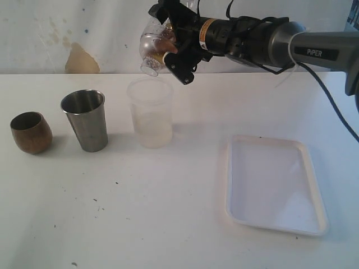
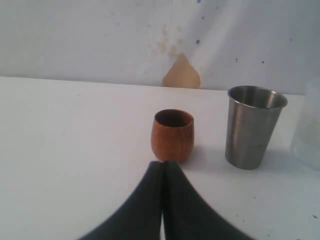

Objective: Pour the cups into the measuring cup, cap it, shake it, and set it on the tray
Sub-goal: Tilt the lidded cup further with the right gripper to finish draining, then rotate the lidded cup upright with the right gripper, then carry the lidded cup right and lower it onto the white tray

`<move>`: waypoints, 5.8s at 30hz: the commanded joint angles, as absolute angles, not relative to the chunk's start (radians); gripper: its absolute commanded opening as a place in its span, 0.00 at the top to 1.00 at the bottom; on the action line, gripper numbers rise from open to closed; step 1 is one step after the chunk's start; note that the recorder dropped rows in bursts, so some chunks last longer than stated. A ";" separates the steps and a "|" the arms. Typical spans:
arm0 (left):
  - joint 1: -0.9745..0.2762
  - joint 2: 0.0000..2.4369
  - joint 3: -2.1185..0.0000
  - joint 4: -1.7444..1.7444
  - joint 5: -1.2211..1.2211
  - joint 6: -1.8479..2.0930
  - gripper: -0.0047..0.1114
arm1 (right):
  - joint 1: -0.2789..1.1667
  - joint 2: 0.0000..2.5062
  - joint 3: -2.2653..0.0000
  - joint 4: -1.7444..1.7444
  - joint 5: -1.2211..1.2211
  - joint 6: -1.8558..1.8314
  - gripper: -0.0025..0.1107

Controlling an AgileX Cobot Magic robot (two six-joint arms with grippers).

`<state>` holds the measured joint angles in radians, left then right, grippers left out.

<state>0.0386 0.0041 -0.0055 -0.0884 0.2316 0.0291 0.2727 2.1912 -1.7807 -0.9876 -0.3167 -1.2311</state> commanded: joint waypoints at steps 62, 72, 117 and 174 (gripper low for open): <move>0.039 0.000 0.000 -0.093 0.226 0.027 0.96 | 0.269 2.175 -1.795 -0.910 -0.176 -0.308 0.98; 0.039 0.000 0.000 -0.093 0.226 0.027 0.96 | 0.269 2.175 -1.793 -0.892 -0.114 0.610 0.98; 0.039 0.000 0.000 -0.093 0.226 0.027 0.96 | -0.021 1.551 -0.798 -1.044 -0.646 0.815 0.98; 0.039 0.000 0.000 -0.093 0.226 0.027 0.96 | -0.021 1.578 -0.417 -0.437 -0.869 0.230 0.19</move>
<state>0.0386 0.0041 -0.0055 -0.0884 0.2316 0.0291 -0.0183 1.5832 -0.4175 -0.4432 -0.8481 0.2378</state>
